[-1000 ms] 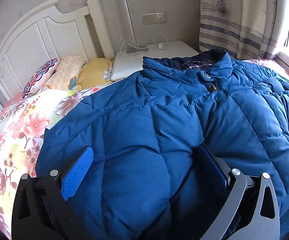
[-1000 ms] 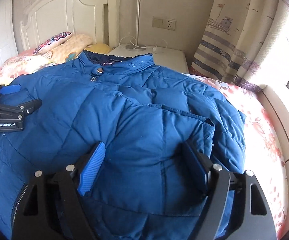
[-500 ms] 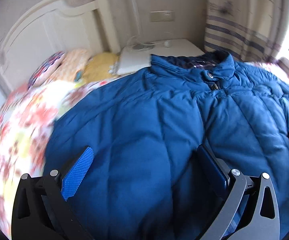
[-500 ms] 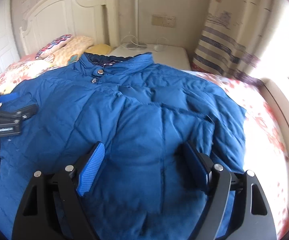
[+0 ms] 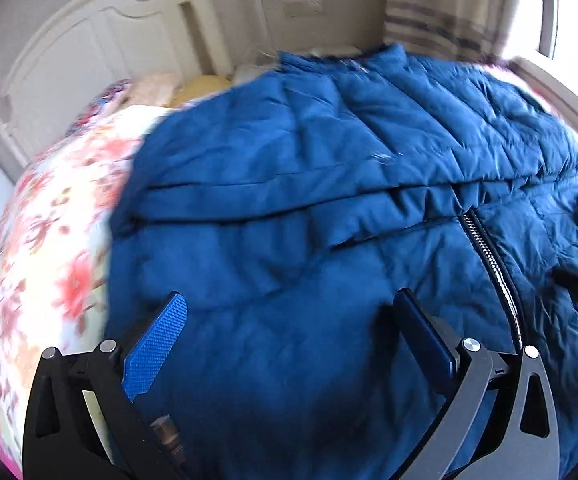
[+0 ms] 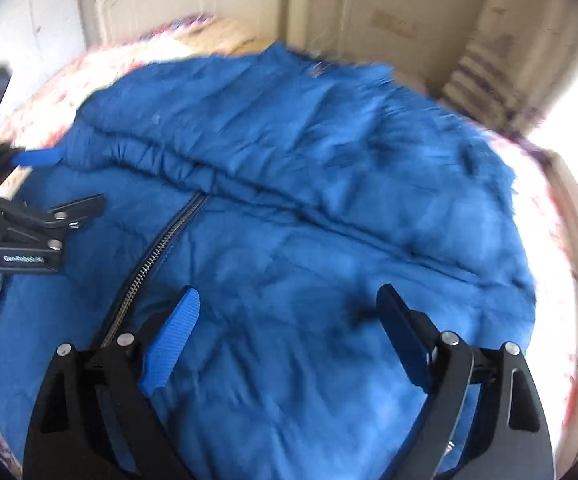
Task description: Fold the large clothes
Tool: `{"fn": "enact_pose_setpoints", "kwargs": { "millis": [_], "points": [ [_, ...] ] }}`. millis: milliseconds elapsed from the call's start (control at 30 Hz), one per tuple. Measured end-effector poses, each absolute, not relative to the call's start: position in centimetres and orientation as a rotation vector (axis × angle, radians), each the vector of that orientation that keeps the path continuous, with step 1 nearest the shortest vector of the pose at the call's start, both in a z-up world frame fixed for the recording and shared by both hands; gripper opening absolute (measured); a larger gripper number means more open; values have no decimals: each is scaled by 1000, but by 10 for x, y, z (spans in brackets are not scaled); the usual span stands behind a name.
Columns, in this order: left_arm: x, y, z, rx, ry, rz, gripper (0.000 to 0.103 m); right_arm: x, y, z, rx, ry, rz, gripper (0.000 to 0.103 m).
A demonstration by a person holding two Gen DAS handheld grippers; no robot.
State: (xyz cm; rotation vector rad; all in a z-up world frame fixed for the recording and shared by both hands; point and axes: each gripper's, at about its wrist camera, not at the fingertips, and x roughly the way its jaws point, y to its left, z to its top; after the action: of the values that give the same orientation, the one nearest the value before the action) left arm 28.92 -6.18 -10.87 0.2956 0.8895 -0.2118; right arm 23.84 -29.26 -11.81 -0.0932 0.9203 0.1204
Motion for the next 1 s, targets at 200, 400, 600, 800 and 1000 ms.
{"fn": "enact_pose_setpoints", "kwargs": {
  "millis": [200, 400, 600, 800, 1000],
  "points": [
    [270, 4, -127, 143, 957, -162, 99, 198, -361, -147, 39, 950, 60, 91],
    [227, 20, -99, 73, 878, -159, 99, 137, -345, -111, 22, 826, 80, 91],
    [158, -32, -108, 281, 855, -285, 99, 83, -291, -138, -171, 890, 228, 92],
    [142, -30, -126, 278, 883, -266, 99, 53, -294, -141, -152, 842, 199, 92],
    [96, -3, -128, 329, 819, -242, 99, 16, -286, -147, -286, 790, 223, 93]
  ]
}}
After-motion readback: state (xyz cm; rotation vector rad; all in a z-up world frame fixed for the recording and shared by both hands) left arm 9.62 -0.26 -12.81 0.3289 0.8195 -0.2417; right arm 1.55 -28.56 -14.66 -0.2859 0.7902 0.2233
